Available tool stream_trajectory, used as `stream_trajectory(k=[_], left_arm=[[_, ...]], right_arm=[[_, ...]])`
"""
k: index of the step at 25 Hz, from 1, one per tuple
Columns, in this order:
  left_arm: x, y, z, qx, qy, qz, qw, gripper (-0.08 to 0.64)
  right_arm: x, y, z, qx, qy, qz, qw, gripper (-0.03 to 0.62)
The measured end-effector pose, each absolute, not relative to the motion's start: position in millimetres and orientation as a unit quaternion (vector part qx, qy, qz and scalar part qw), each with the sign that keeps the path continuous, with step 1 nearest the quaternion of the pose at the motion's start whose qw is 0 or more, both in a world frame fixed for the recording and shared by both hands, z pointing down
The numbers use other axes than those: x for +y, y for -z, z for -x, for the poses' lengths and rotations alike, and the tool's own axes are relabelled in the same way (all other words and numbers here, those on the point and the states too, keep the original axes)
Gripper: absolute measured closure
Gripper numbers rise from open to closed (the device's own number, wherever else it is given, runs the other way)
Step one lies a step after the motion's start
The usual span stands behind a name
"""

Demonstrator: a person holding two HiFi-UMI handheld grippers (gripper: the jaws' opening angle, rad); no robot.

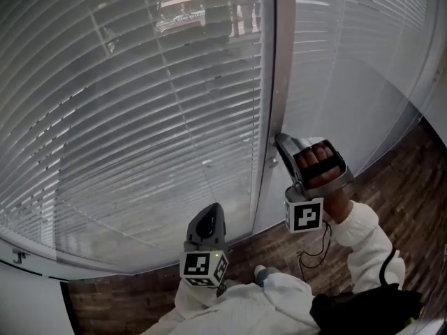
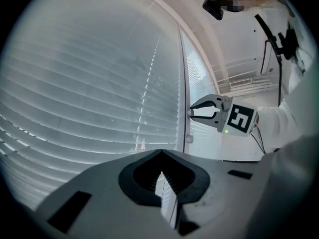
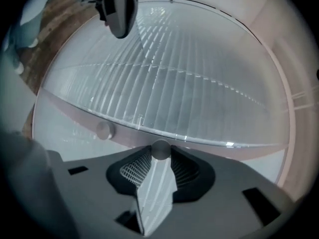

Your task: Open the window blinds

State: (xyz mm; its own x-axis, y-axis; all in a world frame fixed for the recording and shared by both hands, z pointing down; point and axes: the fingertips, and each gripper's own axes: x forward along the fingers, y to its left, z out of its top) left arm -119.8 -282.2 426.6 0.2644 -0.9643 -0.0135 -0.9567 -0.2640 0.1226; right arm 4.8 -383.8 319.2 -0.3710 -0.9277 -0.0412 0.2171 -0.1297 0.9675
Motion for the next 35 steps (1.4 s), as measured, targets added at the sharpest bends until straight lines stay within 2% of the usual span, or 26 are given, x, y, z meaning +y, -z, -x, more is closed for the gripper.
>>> stream_trajectory(k=[3,5,7,8,10,13,14,16,30,32,35], left_arm=[[-283.0,-424.4,126.2,-0.608,0.044,-0.792,0.042,0.56],[-283.1,-423.2,133.3,-0.609,0.045,-0.791,0.04,0.561],[-282.3,-422.7,141.6,-0.609,0.046,-0.791,0.04,0.56],[-282.0,-422.7,145.1,-0.608,0.047,-0.791,0.04,0.56],[-282.8,-423.4,149.1,-0.606,0.048,-0.793,0.042,0.561],[-290.1,-424.9,146.8,-0.596,0.051,-0.8,0.049,0.561],[-294.0,-425.4,145.4,-0.592,0.052,-0.803,0.052,0.561],[-299.8,-426.1,142.3,-0.583,0.054,-0.809,0.055,0.56],[-291.2,-433.5,144.3,-0.578,0.063,-0.811,0.058,0.56],[-293.1,-434.3,145.8,-0.581,0.063,-0.809,0.059,0.561],[-294.2,-435.0,142.8,-0.579,0.062,-0.811,0.058,0.56]], right_arm=[[-383.8,-318.9,-3.7,-0.549,0.63,-0.375,0.402,0.468],[-382.7,-318.0,-4.0,-0.629,0.547,-0.421,0.357,0.469],[-379.0,-316.6,-7.3,-0.721,0.418,-0.475,0.285,0.465],[-377.2,-316.0,-11.6,-0.769,0.327,-0.5,0.226,0.462],[-375.5,-315.3,-23.3,-0.85,0.08,-0.517,0.059,0.462],[-379.6,-310.2,-27.5,-0.827,-0.321,-0.413,-0.207,0.462],[-384.2,-310.5,-25.9,-0.788,-0.409,-0.376,-0.266,0.462],[-395.2,-314.9,-22.3,-0.731,-0.488,-0.349,-0.325,0.462],[-402.6,-316.0,-22.2,-0.695,-0.501,-0.379,-0.349,0.463],[-404.9,-314.5,-22.5,-0.722,-0.47,-0.386,-0.329,0.463],[-405.1,-310.0,-19.2,-0.785,-0.377,-0.415,-0.263,0.463]])
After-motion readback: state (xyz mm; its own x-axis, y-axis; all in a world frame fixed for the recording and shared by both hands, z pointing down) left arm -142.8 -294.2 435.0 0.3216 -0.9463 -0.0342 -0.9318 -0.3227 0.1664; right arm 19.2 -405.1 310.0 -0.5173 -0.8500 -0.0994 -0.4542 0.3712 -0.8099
